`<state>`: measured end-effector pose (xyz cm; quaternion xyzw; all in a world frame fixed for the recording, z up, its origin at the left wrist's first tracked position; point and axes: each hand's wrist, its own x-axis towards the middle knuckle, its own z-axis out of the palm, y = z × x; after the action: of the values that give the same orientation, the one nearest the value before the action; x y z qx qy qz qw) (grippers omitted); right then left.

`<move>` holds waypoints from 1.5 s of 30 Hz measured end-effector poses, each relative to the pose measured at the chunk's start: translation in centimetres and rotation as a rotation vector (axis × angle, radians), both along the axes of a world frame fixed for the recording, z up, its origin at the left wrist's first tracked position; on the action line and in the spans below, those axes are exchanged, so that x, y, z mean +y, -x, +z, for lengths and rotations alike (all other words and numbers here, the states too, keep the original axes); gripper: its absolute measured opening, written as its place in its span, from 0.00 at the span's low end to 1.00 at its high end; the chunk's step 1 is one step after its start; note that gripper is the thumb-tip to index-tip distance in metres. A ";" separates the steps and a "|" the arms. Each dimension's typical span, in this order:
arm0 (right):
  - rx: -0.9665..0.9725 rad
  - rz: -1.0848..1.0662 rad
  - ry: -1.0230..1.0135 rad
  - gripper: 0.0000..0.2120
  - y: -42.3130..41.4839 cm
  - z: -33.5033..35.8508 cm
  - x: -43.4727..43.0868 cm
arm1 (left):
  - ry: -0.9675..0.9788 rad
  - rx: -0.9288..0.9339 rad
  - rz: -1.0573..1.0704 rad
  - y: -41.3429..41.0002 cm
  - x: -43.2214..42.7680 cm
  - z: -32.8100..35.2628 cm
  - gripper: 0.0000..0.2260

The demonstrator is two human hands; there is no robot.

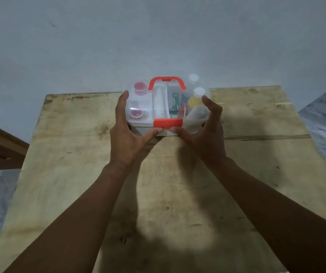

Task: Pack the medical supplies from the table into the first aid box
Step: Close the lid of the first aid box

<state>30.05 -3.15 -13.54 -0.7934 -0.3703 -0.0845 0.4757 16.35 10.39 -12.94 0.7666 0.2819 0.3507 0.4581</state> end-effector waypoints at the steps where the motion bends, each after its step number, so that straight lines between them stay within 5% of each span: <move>1: -0.013 -0.006 0.003 0.45 -0.1 -0.2 0.1 | -0.001 -0.008 0.008 0.0 0.0 -0.1 0.45; 15: -0.001 -0.006 0.022 0.43 -0.7 0.0 0.3 | 0.065 -0.038 0.056 -0.1 -0.4 -0.2 0.44; 22: 0.110 0.030 0.094 0.42 -0.1 3.5 -0.2 | 0.043 0.108 -0.016 0.0 0.0 2.7 0.48; 26: 0.301 0.071 0.192 0.51 -1.1 4.7 -0.7 | 0.148 0.166 -0.073 0.1 0.8 3.3 0.55; 32: 0.394 0.136 0.289 0.54 -1.8 6.5 0.4 | 0.178 0.192 -0.087 0.1 1.5 4.5 0.46; 39: 0.388 0.129 0.330 0.56 -2.9 6.8 2.2 | 0.189 0.220 -0.088 -1.3 3.7 4.5 0.50; 45: 0.352 0.150 0.392 0.55 -4.2 6.6 2.6 | 0.241 0.146 -0.093 -1.9 3.0 4.6 0.44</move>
<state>34.22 -0.53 -6.90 -0.8431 -0.3492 0.1635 0.3750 18.27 13.35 -8.39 0.7419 0.3187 0.2358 0.5408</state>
